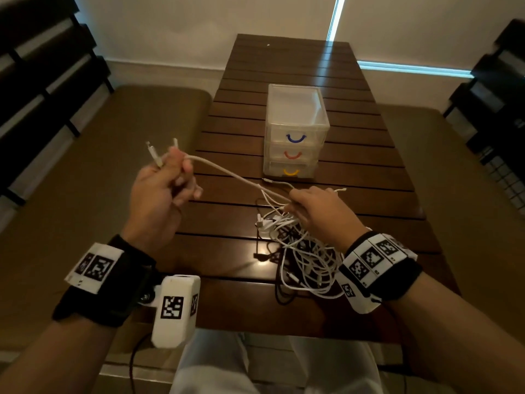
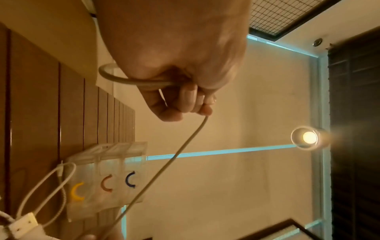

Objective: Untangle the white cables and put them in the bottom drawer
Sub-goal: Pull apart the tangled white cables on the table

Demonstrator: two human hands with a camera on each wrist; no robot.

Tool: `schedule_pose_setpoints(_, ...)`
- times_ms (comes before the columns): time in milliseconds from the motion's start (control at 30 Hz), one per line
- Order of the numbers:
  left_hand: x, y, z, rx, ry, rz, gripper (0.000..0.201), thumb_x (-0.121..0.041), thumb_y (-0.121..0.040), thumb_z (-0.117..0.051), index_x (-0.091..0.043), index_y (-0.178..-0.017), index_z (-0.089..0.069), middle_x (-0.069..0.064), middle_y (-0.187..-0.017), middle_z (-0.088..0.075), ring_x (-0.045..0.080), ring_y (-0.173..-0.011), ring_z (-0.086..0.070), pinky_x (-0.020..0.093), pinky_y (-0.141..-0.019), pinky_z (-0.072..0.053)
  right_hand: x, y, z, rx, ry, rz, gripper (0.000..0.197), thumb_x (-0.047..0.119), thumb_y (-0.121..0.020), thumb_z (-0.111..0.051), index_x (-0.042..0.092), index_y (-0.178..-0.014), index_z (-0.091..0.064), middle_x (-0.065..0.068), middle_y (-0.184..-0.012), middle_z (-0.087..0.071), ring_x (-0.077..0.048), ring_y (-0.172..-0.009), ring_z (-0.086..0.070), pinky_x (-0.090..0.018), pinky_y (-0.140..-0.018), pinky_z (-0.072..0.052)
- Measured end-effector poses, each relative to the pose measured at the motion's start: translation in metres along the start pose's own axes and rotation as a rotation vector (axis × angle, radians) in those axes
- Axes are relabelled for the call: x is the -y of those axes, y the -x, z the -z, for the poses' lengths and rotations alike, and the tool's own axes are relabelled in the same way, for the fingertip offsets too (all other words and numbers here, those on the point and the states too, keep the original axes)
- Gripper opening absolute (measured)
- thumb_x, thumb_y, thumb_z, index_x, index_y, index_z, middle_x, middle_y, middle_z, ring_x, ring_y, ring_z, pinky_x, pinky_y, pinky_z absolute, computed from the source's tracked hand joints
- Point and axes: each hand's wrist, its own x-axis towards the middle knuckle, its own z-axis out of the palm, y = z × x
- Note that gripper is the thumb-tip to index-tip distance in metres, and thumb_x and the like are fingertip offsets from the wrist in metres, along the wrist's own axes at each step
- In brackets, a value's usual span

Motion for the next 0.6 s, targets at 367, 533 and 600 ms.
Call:
schedule_pose_setpoints(367,0.016,-0.001,0.015,-0.2,-0.754,-0.035,0.041,-0.052,-0.099,-0.041,-0.024,-0.116,-0.066,0.013,-0.097,-0.07,0.011,-0.048,-0.061,0.032,-0.058,-0.048,0.006,0.004,-0.002,0.093,0.098,-0.014,0.046,0.05,-0.103,-0.028,0.023,-0.102,-0.065,0.007,-0.094,-0.062,-0.017,-0.092,-0.056,-0.042,-0.088,-0.042)
schedule_pose_setpoints(533,0.015,0.007,-0.007,0.035,-0.778,-0.208,0.043,-0.046,-0.101,-0.032,-0.028,-0.133,-0.056,-0.019,-0.129,-0.058,0.009,-0.083,-0.071,0.035,-0.074,-0.06,0.018,0.002,-0.006,0.1,0.141,0.046,0.04,0.049,-0.104,-0.03,0.029,-0.092,-0.063,0.009,-0.092,-0.062,-0.015,-0.091,-0.057,-0.043,-0.095,-0.031)
schedule_pose_setpoints(600,0.026,0.009,-0.019,0.235,-0.862,-0.197,0.047,-0.052,-0.099,-0.03,-0.032,-0.134,-0.053,-0.019,-0.126,-0.06,0.0,-0.109,-0.062,0.036,-0.095,-0.052,0.021,0.003,-0.01,0.079,0.133,0.068,0.041,0.049,-0.103,-0.031,0.027,-0.092,-0.063,0.01,-0.09,-0.061,-0.014,-0.088,-0.058,-0.042,-0.097,-0.029)
